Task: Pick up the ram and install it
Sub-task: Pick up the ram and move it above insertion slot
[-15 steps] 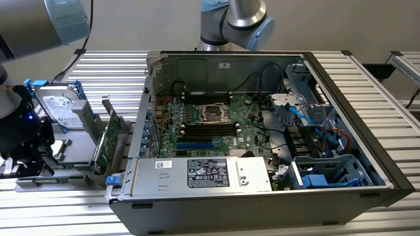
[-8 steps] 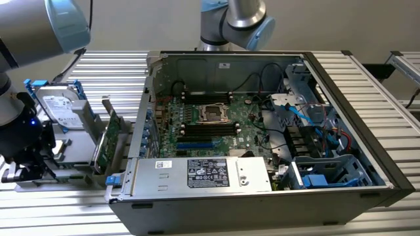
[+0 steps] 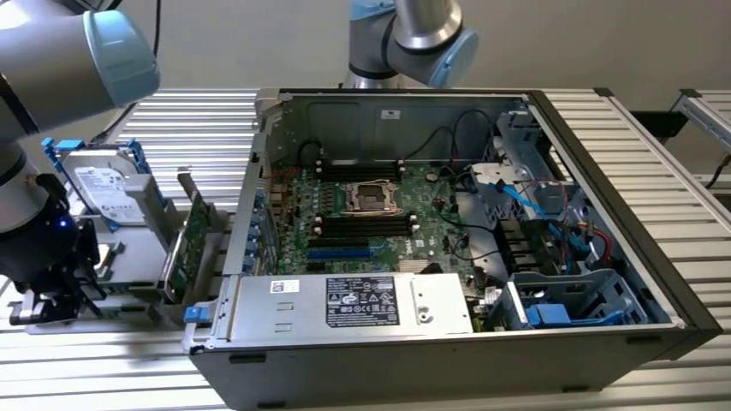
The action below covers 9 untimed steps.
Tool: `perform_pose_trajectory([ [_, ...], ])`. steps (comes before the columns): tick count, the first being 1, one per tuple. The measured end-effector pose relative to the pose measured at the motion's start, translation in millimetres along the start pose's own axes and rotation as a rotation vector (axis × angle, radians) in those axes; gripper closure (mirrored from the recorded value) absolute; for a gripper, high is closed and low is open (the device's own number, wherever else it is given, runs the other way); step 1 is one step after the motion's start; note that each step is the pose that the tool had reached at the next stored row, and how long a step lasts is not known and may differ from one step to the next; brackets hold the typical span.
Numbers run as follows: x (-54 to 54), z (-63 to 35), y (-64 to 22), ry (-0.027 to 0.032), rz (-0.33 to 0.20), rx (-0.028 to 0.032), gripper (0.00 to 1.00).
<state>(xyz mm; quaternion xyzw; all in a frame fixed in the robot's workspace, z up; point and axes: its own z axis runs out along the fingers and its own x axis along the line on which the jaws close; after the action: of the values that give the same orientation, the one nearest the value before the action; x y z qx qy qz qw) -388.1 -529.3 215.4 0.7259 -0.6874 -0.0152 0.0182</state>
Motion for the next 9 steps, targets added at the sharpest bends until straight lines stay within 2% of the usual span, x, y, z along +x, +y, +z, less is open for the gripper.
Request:
perform_pose_trajectory([
  [9, -2.8, 15.7, 1.4, -0.0001, 0.0, 0.0, 0.7],
])
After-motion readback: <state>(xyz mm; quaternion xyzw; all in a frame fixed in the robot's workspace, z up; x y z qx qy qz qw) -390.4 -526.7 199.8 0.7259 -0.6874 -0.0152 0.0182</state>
